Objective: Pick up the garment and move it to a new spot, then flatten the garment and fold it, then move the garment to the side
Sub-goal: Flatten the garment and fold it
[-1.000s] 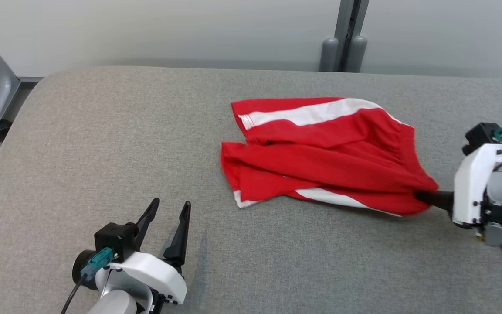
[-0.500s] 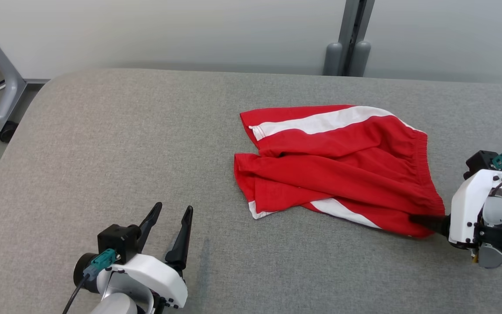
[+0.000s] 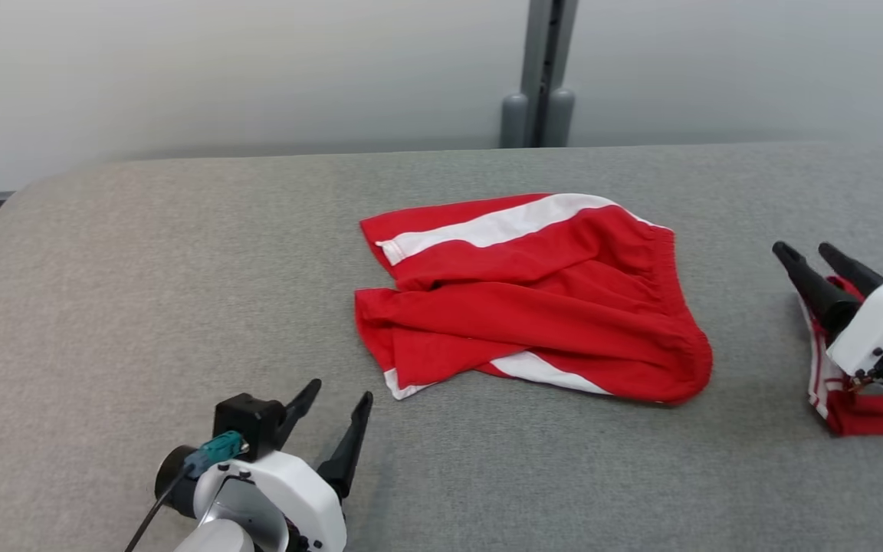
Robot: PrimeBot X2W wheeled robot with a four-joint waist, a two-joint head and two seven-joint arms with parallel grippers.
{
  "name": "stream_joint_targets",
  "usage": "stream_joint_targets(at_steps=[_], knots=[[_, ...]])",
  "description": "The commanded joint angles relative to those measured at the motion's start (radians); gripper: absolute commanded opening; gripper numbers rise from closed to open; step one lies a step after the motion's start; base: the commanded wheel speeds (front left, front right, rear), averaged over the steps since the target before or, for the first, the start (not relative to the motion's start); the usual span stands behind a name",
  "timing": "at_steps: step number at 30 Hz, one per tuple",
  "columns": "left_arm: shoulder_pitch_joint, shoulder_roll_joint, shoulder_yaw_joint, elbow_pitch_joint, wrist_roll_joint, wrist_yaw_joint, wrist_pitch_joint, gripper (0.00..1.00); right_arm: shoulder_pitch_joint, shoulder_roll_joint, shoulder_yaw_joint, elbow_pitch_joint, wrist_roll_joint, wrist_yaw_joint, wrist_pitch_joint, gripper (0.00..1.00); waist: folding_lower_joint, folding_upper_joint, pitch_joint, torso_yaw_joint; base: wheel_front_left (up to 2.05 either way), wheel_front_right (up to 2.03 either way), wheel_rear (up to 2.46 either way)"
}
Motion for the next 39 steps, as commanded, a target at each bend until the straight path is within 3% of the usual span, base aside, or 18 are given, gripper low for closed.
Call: stream_joint_targets(at_steps=[1, 7, 14, 21, 22, 23, 25, 33, 39], knots=[[-0.022, 0.004, -0.004, 0.008, 0.004, -0.007, 0.012, 1.0, 0.03, 0.004, -0.013, -0.006, -0.013, 0.0, -0.049, 1.0, 0.0, 0.0, 0.005, -0.027, 0.0, 0.0, 0.0], [-0.069, -0.001, -0.032, 0.062, -0.008, -0.038, 0.084, 1.0, 0.106, 0.042, -0.096, -0.052, -0.085, 0.0, -0.169, 1.0, 0.0, 0.0, 0.022, -0.084, 0.0, 0.0, 0.0], [-0.12, -0.014, -0.055, 0.157, -0.016, -0.067, 0.139, 1.0, 0.259, 0.147, -0.345, -0.132, -0.259, 0.0, -0.173, 1.0, 0.0, 0.0, 0.047, -0.14, 0.0, 0.0, 0.0], [-0.153, -0.034, -0.059, 0.247, -0.03, -0.08, 0.159, 0.98, 0.386, 0.23, -0.461, -0.183, -0.374, 0.0, -0.174, 1.0, 0.0, 0.0, 0.055, -0.172, 0.0, 0.0, 0.0], [-0.156, -0.035, -0.06, 0.255, -0.031, -0.084, 0.157, 0.81, 0.396, 0.236, -0.468, -0.183, -0.383, 0.0, -0.174, 1.0, 0.0, 0.0, 0.055, -0.174, 0.0, 0.0, 0.0], [-0.16, -0.035, -0.059, 0.261, -0.031, -0.084, 0.151, 0.42, 0.403, 0.24, -0.474, -0.186, -0.39, 0.0, -0.172, 1.0, 0.0, 0.0, 0.056, -0.176, 0.0, 0.0, 0.0], [-0.166, -0.034, -0.056, 0.271, -0.028, -0.078, 0.141, 0.0, 0.414, 0.25, -0.487, -0.189, -0.4, 0.0, -0.162, 1.0, 0.0, 0.0, 0.056, -0.178, 0.0, 0.0, 0.0], [-0.181, -0.035, -0.052, 0.303, -0.034, -0.086, 0.127, 0.0, 0.441, 0.284, -0.529, -0.211, -0.441, 0.0, -0.126, 1.0, 0.0, 0.0, 0.057, -0.176, 0.0, 0.0, 0.0], [-0.218, 0.008, -0.011, 0.272, -0.041, -0.066, 0.095, 0.0, 0.458, 0.3, -0.569, -0.235, -0.471, 0.0, -0.102, 1.0, 0.0, 0.0, 0.063, -0.172, 0.0, 0.0, 0.0]])
